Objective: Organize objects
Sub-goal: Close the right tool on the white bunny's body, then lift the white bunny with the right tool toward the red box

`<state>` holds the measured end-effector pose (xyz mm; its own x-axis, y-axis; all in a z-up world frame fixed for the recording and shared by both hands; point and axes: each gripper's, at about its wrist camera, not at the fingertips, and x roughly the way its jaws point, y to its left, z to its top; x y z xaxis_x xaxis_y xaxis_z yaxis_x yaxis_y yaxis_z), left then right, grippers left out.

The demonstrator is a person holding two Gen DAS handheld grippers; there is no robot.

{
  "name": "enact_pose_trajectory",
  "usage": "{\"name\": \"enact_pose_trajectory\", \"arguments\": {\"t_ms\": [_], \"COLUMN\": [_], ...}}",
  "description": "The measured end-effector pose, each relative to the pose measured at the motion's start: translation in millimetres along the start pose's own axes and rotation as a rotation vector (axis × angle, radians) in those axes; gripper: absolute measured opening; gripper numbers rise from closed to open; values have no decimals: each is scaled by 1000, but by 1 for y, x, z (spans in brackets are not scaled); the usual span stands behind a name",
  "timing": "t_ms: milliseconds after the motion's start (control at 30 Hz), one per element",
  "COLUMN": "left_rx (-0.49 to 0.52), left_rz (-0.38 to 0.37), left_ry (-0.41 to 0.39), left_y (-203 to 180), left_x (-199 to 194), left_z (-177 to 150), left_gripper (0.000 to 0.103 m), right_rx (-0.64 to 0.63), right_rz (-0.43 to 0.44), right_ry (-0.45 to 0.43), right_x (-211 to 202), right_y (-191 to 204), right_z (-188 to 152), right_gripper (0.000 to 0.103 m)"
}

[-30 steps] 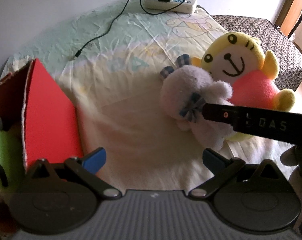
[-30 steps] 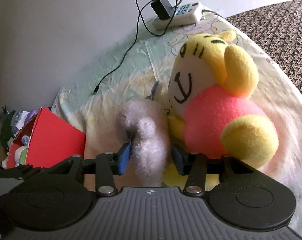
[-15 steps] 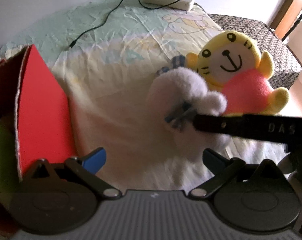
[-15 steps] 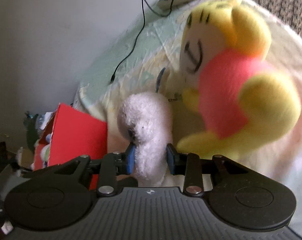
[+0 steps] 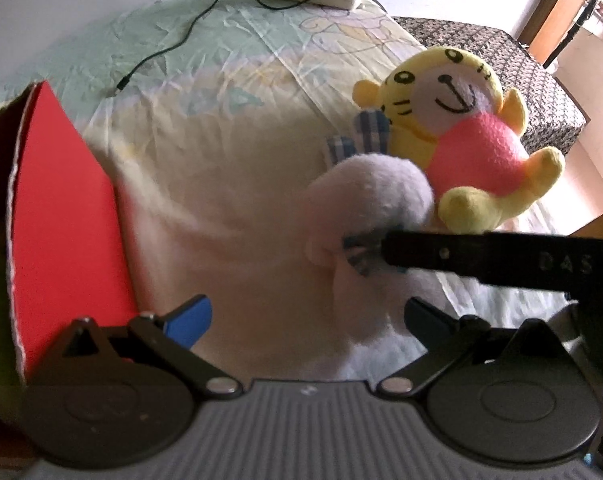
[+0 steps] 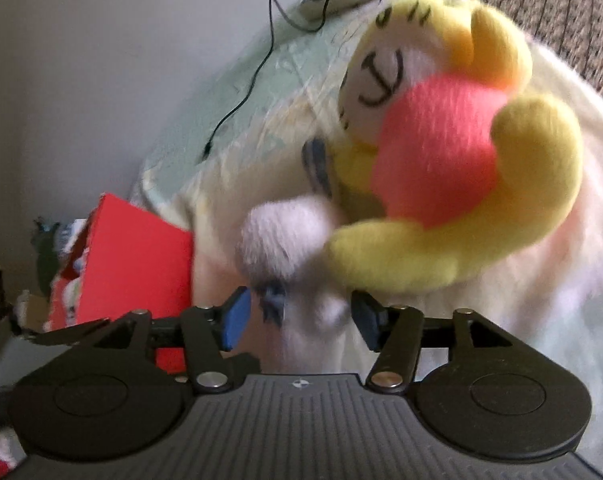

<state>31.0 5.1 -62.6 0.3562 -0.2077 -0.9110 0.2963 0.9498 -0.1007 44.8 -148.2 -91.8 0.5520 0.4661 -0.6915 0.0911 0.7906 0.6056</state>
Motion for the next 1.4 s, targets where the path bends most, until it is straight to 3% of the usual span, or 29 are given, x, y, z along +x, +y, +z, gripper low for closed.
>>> {"name": "enact_pose_trajectory", "arguments": {"t_ms": [233, 367, 700, 933, 1033, 1400], "left_rx": [5, 8, -17, 22, 43, 52], "left_rz": [-19, -27, -52, -77, -76, -63], "left_ry": [17, 29, 40, 39, 52, 41], "left_y": [-5, -8, -2, -10, -14, -15], "left_x": [9, 15, 19, 18, 22, 17], "left_z": [5, 6, 7, 4, 1, -1], "left_gripper": [102, 102, 102, 102, 102, 89], "right_rx": [59, 76, 98, 105, 100, 75], "right_rz": [27, 51, 86, 93, 142, 145], "right_ry": [22, 68, 76, 65, 85, 90], "right_x": [21, 32, 30, 29, 30, 33], "right_y": [-8, -10, -12, -10, -7, 0], "right_z": [5, 4, 1, -1, -3, -4], "right_gripper": [60, 52, 48, 48, 48, 47]}}
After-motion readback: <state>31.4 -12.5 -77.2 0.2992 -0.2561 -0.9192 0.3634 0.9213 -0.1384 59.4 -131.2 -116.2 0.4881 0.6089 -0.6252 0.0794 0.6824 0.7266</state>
